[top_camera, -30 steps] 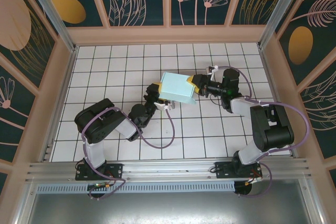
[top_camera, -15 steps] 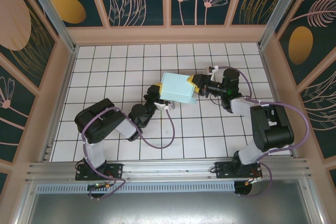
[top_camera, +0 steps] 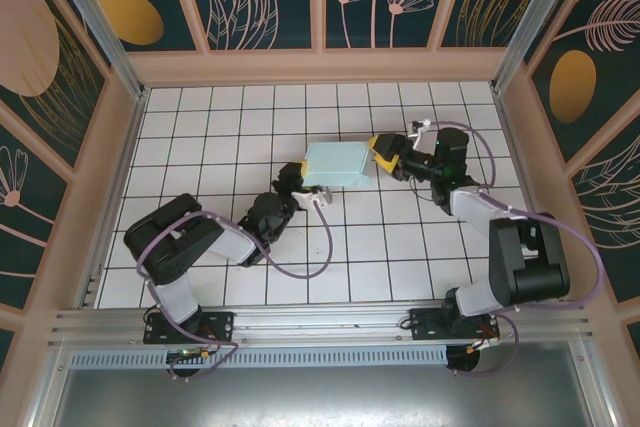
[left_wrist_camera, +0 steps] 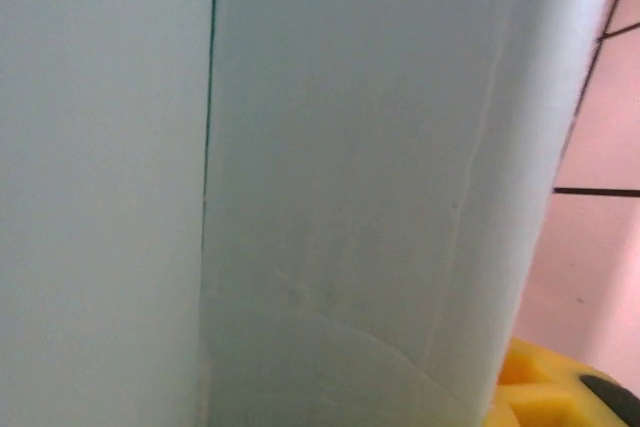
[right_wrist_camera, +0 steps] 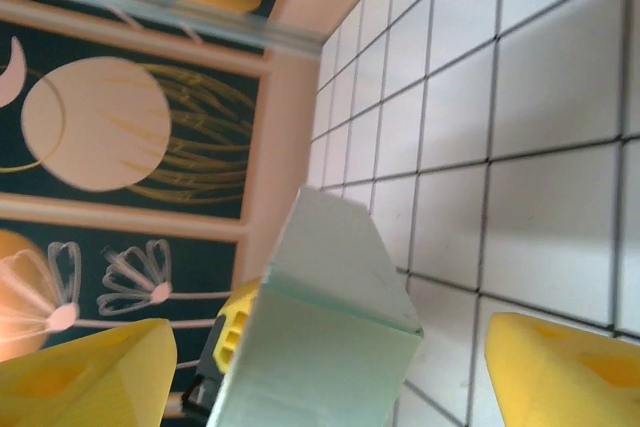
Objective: Fold the paper box
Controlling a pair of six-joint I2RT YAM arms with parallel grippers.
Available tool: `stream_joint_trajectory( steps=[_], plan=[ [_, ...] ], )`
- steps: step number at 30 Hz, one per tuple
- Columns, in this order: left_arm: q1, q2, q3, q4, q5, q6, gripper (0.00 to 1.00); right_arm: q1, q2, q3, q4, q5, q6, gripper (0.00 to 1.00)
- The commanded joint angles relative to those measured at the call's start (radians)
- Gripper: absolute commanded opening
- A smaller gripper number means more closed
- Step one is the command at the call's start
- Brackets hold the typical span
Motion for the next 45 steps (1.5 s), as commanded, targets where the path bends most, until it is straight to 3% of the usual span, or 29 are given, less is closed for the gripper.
stream_joint_trajectory(
  steps=[1, 5, 12, 20, 23, 28, 31, 39, 45],
  plan=[
    [-0.002, -0.112, 0.055, -0.332, 0.013, -0.200, 0.39, -0.036, -0.093, 0.055, -0.220, 0.142, -0.236, 0.81],
    [0.005, -0.166, 0.144, -0.706, 0.090, -0.325, 0.37, -0.046, -0.194, 0.079, -0.365, 0.292, -0.442, 0.80],
    [0.012, -0.212, 0.291, -1.170, 0.251, -0.484, 0.37, -0.010, -0.343, 0.094, -0.493, 0.453, -0.737, 0.77],
    [0.059, -0.204, 0.488, -1.563, 0.303, -0.573, 0.38, 0.172, -0.405, 0.118, -0.598, 0.620, -0.997, 0.77],
    [0.076, -0.209, 0.529, -1.684, 0.335, -0.564, 0.39, 0.237, -0.376, 0.133, -0.638, 0.583, -1.106, 0.75],
    [0.096, -0.230, 0.522, -1.799, 0.349, -0.558, 0.38, 0.342, -0.322, 0.172, -0.685, 0.570, -1.193, 0.74],
    [0.104, -0.239, 0.517, -1.848, 0.376, -0.558, 0.37, 0.378, -0.264, 0.206, -0.714, 0.601, -1.226, 0.64],
    [0.105, -0.200, 0.531, -1.929, 0.418, -0.524, 0.37, 0.382, -0.159, 0.268, -0.775, 0.489, -1.289, 0.41],
    [0.106, -0.172, 0.520, -1.921, 0.425, -0.517, 0.37, 0.385, -0.118, 0.308, -0.857, 0.433, -1.327, 0.39]
  ],
)
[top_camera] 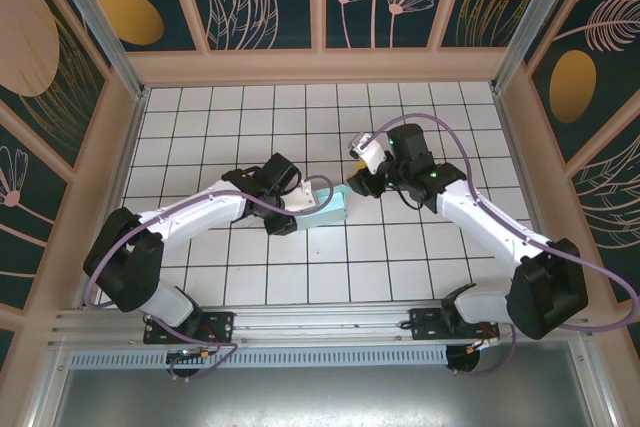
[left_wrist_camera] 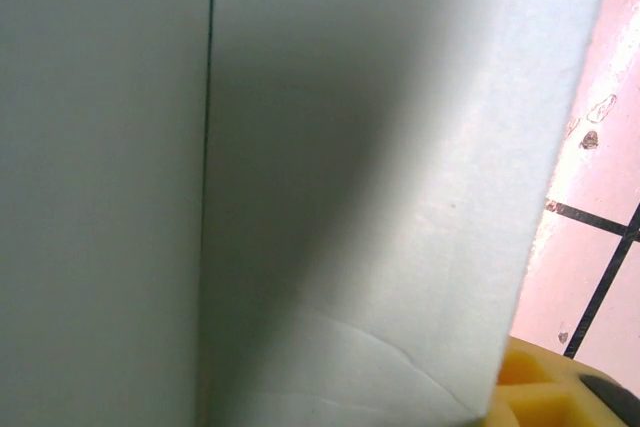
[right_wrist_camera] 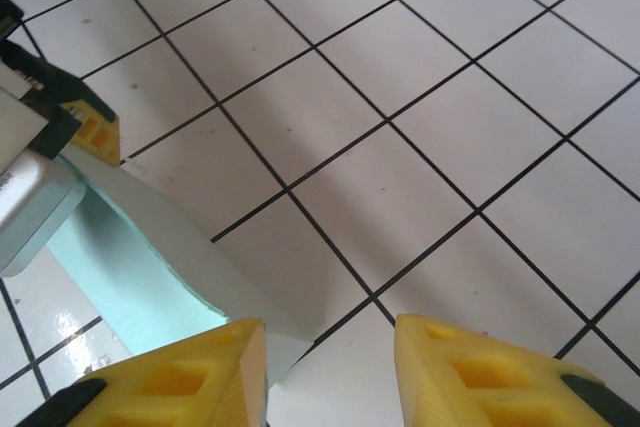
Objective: Fold the paper box
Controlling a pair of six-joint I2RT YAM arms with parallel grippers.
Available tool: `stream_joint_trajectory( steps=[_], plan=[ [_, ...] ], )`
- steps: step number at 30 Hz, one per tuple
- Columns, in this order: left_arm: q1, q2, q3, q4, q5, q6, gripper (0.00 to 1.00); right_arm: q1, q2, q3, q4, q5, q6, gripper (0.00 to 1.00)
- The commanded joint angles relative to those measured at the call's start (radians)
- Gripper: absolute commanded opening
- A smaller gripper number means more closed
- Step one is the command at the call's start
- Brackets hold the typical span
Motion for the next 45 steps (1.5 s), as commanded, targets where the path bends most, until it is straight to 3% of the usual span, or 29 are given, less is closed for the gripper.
stream_joint_trajectory(
  steps=[1, 11, 19, 22, 25, 33, 38, 43, 45],
  plan=[
    [0.005, 0.030, 0.006, -0.038, 0.026, 0.016, 0.37, 0.008, 0.012, 0.042, -0.068, -0.053, -0.043, 0.39],
    [0.005, 0.034, 0.008, -0.027, 0.020, 0.014, 0.37, 0.016, 0.092, 0.082, -0.113, -0.046, -0.042, 0.40],
    [0.004, 0.045, 0.013, -0.018, 0.020, 0.009, 0.38, 0.016, 0.126, 0.101, -0.132, -0.034, -0.062, 0.21],
    [0.005, 0.050, 0.013, -0.011, 0.023, 0.009, 0.38, 0.016, 0.122, 0.098, -0.144, -0.043, -0.072, 0.21],
    [0.005, 0.051, 0.012, -0.008, 0.026, 0.008, 0.38, 0.016, 0.112, 0.090, -0.155, -0.046, -0.085, 0.27],
    [0.005, 0.053, 0.015, -0.007, 0.025, 0.003, 0.38, 0.016, 0.105, 0.079, -0.171, -0.069, -0.102, 0.27],
    [0.006, 0.053, 0.017, -0.007, 0.022, 0.000, 0.38, 0.016, 0.111, 0.080, -0.178, -0.075, -0.106, 0.22],
    [0.005, 0.054, 0.018, 0.001, 0.020, -0.010, 0.38, 0.016, 0.112, 0.084, -0.185, -0.079, -0.106, 0.00],
    [0.004, 0.056, 0.021, 0.007, 0.021, -0.022, 0.38, 0.016, 0.110, 0.083, -0.184, -0.079, -0.105, 0.00]
  ],
)
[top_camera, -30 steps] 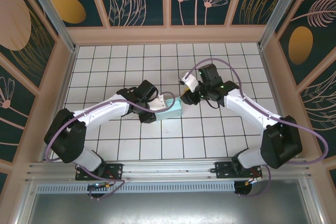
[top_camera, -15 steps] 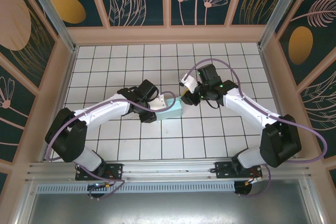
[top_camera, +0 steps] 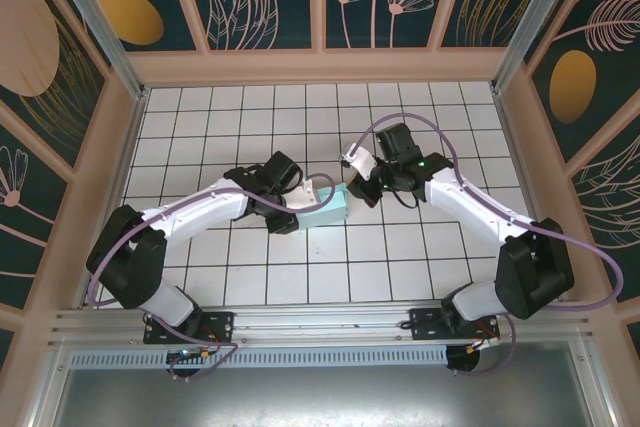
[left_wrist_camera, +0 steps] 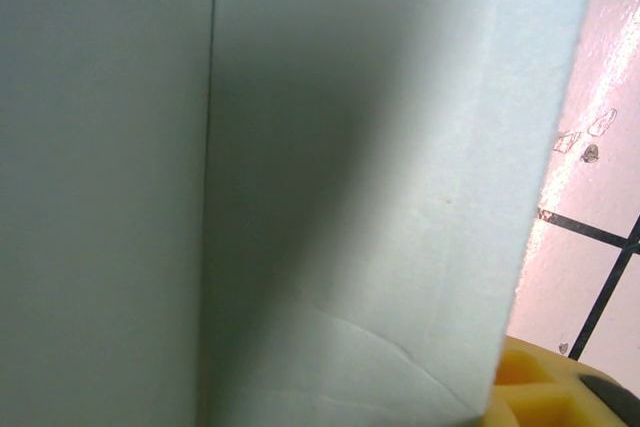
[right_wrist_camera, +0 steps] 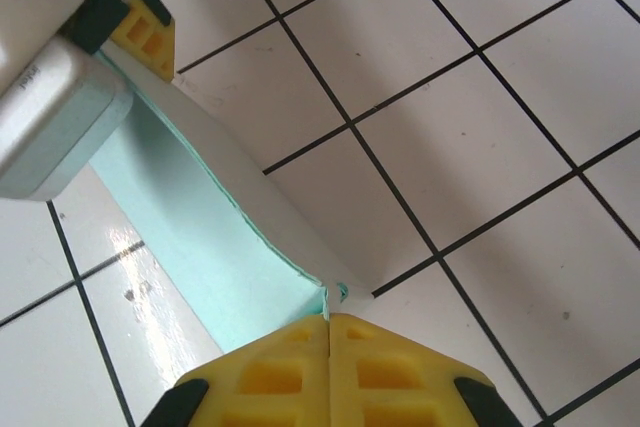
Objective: Fold the paper box
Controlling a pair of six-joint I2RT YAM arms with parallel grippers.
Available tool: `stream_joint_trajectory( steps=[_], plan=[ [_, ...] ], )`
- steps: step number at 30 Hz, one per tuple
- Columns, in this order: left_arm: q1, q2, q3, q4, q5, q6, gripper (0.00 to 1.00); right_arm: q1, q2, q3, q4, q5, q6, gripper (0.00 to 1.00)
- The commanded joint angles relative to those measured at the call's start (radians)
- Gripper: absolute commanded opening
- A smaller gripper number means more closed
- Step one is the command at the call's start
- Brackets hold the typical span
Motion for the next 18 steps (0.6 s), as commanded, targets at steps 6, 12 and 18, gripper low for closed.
stream_joint_trajectory(
  steps=[6, 12, 18],
  plan=[
    [0.005, 0.045, 0.028, 0.028, 0.011, -0.093, 0.40, 0.026, -0.011, -0.005, 0.012, 0.023, 0.056, 0.00],
    [0.005, 0.062, 0.052, 0.039, -0.009, -0.166, 0.38, 0.033, -0.028, -0.032, 0.113, 0.082, 0.220, 0.00],
    [0.004, 0.066, 0.065, 0.043, -0.023, -0.179, 0.36, 0.038, -0.014, -0.039, 0.174, 0.156, 0.427, 0.00]
  ],
)
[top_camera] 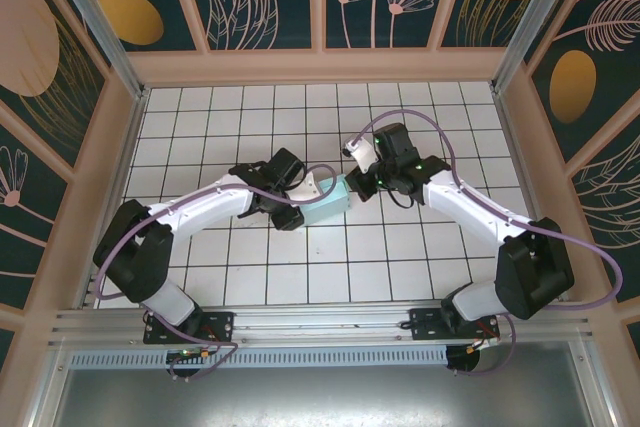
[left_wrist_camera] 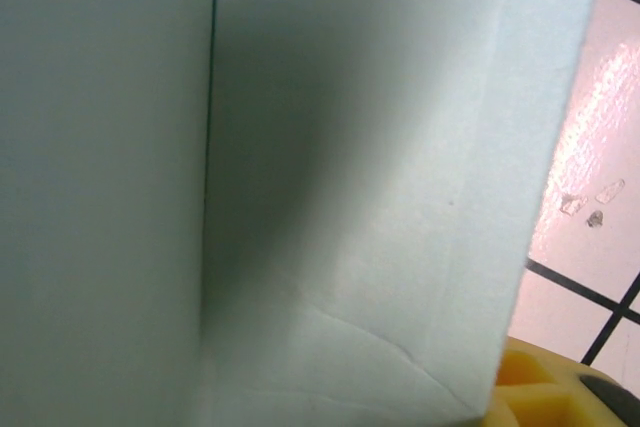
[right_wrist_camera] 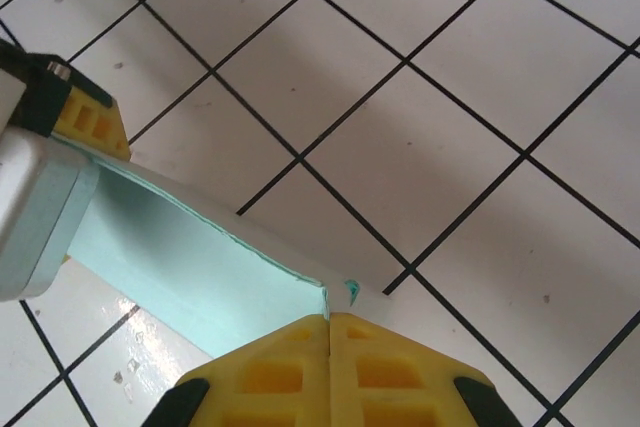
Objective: Fold the paper box
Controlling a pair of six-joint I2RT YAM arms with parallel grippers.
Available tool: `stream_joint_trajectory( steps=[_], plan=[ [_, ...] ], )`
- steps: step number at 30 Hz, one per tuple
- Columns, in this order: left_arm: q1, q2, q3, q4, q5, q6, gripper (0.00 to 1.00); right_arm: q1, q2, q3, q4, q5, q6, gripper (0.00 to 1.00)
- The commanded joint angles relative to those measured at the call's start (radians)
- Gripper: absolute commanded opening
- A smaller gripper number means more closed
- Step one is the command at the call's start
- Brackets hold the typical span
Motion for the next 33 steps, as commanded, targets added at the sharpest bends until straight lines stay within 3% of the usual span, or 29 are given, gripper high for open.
stream_joint_trajectory(
  steps=[1, 10, 23, 33],
  plan=[
    [0.005, 0.023, 0.023, 0.033, -0.021, -0.041, 0.35, 0.015, -0.014, -0.022, 0.061, 0.051, 0.170, 0.00],
    [0.005, 0.038, 0.035, 0.039, -0.040, -0.057, 0.35, 0.033, -0.056, -0.104, 0.110, 0.035, 0.323, 0.00],
    [0.004, 0.060, 0.053, 0.034, -0.036, -0.061, 0.35, 0.040, -0.093, -0.175, 0.136, -0.081, 0.291, 0.00],
    [0.005, 0.056, 0.040, 0.034, -0.039, -0.043, 0.37, 0.039, -0.085, -0.206, 0.119, -0.045, 0.214, 0.00]
  ],
)
